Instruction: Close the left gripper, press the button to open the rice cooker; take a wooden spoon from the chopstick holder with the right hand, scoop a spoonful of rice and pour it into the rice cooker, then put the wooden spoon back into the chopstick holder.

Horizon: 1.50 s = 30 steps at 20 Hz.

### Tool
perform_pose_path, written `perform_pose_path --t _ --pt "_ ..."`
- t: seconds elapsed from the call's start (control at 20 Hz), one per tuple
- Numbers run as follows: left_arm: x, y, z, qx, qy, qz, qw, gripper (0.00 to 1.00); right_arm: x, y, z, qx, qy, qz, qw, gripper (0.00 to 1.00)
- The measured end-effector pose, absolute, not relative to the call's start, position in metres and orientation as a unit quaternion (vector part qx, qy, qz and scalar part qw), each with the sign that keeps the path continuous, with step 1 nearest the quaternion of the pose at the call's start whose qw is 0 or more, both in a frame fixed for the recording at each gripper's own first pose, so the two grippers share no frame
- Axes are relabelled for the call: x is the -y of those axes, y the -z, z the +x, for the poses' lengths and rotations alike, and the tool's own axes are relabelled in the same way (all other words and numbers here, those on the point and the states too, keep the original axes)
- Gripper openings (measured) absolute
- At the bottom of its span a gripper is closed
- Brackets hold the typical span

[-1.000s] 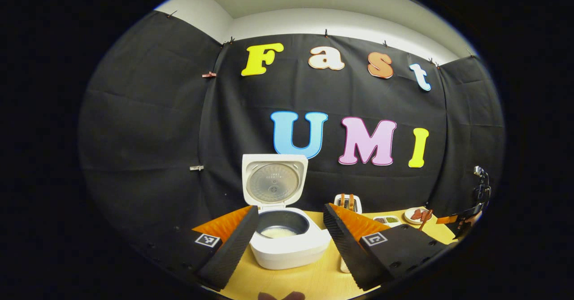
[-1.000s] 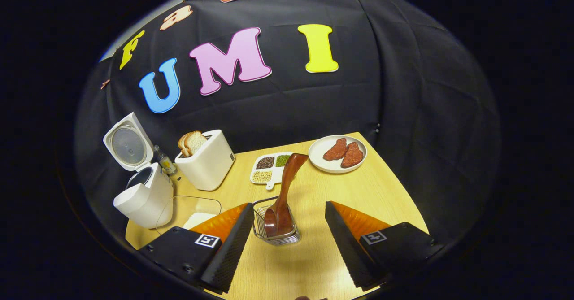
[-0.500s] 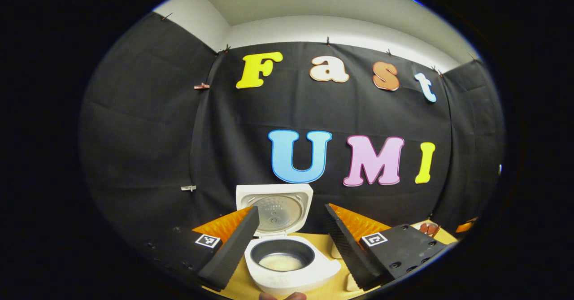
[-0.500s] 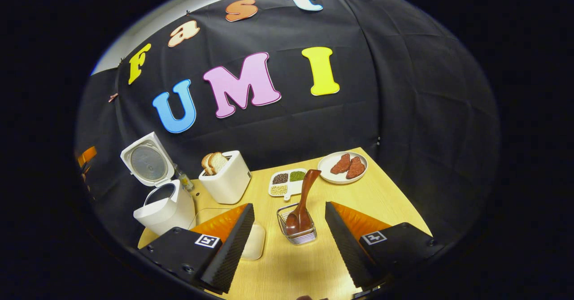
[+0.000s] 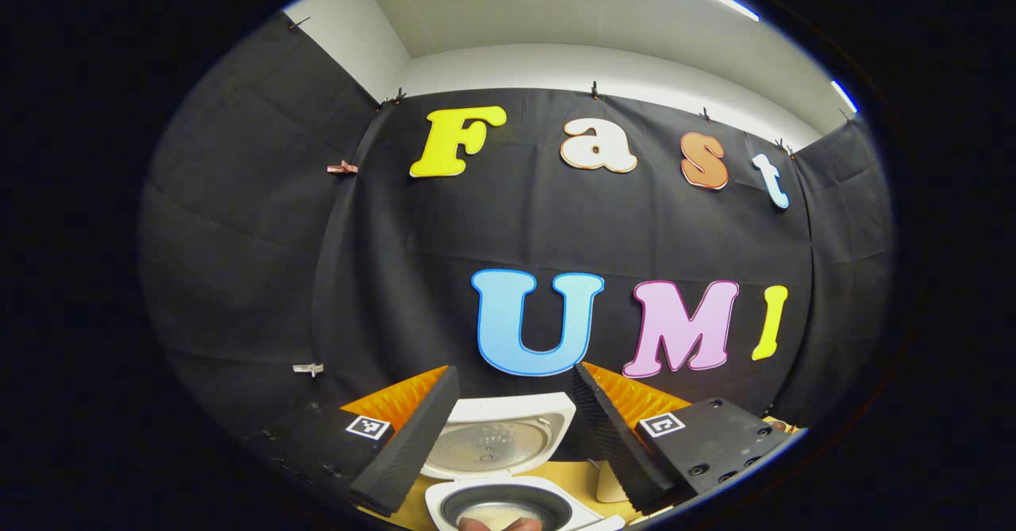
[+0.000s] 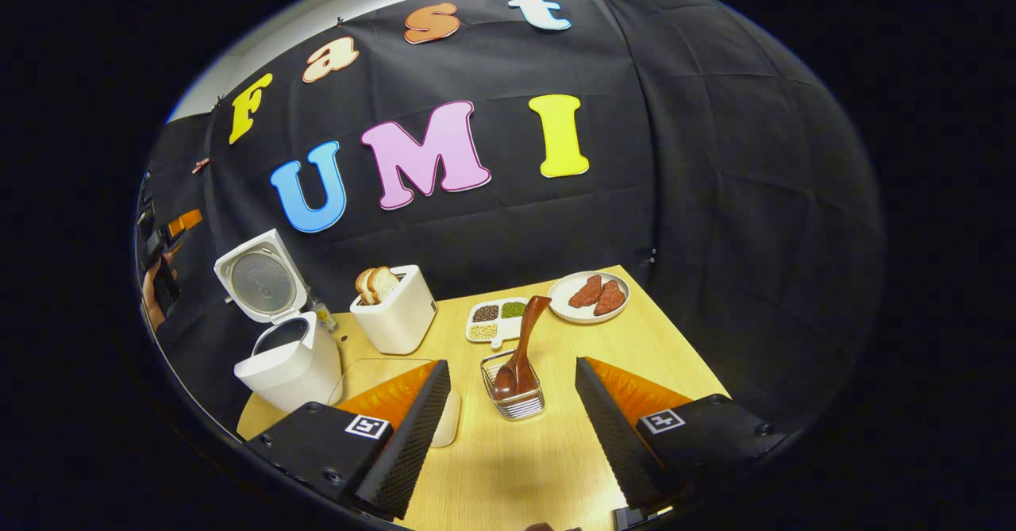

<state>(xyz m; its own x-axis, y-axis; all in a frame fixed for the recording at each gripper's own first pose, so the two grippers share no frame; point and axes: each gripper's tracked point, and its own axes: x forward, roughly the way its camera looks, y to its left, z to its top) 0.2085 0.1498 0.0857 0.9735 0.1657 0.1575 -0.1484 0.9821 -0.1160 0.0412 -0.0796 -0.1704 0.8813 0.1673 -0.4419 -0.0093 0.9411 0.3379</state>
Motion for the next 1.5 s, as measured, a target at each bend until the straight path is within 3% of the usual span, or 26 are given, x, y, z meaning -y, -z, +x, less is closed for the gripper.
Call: perform_pose_path --t 0.35,0.8,1.1,1.5 --pt "-0.182 -0.073 0.292 0.075 -0.083 -0.066 0.992 0.98 0.080 0.161 0.028 -0.231 -0.009 0.164 0.959 0.99" --pt "-0.191 0.006 0.373 -0.005 -0.100 -0.026 0.995 0.98 0.073 0.155 -0.011 -0.246 0.015 0.161 0.956 0.99" --pt "-0.190 0.026 0.367 -0.046 -0.122 -0.016 0.991 1.00 0.077 0.150 -0.011 -0.242 0.013 0.160 0.957 0.98" --pt "-0.148 0.048 0.303 -0.134 -0.133 -0.060 0.980 1.00 0.083 0.158 -0.002 -0.253 -0.009 0.182 0.950 0.99"
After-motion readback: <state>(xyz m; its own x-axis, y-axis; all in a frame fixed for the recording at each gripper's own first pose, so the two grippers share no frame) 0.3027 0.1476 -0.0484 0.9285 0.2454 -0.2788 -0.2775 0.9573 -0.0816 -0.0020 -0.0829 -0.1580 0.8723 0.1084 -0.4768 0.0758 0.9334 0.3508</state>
